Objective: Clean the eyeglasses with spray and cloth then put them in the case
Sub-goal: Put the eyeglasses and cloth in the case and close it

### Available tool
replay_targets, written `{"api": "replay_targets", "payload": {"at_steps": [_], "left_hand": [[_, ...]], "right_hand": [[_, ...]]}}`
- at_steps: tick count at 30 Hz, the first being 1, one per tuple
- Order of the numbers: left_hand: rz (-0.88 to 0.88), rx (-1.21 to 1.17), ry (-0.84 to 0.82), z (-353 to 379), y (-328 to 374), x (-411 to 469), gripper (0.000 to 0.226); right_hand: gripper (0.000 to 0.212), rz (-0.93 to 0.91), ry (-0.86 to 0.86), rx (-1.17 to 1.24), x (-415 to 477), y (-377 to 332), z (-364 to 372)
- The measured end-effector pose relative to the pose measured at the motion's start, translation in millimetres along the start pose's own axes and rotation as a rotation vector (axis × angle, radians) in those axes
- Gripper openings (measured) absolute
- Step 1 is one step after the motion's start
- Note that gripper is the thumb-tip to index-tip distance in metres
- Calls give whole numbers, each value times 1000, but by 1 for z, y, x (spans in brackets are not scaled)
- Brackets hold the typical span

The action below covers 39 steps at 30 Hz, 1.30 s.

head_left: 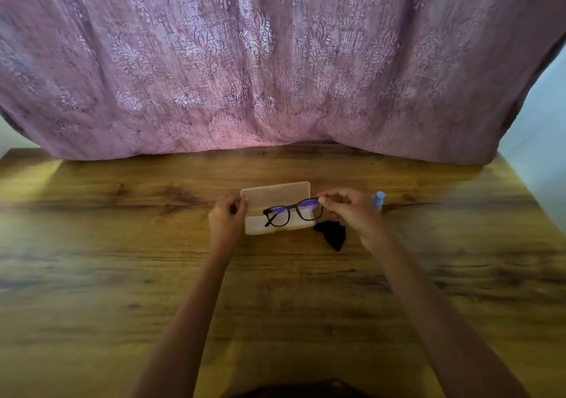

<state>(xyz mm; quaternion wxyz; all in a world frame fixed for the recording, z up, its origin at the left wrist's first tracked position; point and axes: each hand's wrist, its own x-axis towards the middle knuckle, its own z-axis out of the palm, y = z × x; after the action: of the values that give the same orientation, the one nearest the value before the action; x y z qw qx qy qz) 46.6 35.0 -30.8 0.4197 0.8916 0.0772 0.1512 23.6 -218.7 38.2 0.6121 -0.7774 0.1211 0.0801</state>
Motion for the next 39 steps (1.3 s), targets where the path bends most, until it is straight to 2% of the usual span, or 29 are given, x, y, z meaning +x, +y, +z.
{"api": "replay_targets", "payload": {"at_steps": [4, 11, 17, 21, 39], "left_hand": [[45, -19, 15, 5, -1, -1, 17], [93, 13, 20, 7, 0, -3, 14], [99, 7, 26, 8, 0, -7, 10], [96, 14, 35, 10, -4, -10, 9], [67, 12, 42, 11, -7, -14, 17]], "right_hand": [[6, 55, -3, -36, 9, -1, 7], [9, 40, -20, -63, 19, 11, 22], [21, 98, -14, -119, 26, 24, 29], [13, 50, -11, -160, 25, 27, 29], [9, -61, 8, -239, 24, 38, 31]]}}
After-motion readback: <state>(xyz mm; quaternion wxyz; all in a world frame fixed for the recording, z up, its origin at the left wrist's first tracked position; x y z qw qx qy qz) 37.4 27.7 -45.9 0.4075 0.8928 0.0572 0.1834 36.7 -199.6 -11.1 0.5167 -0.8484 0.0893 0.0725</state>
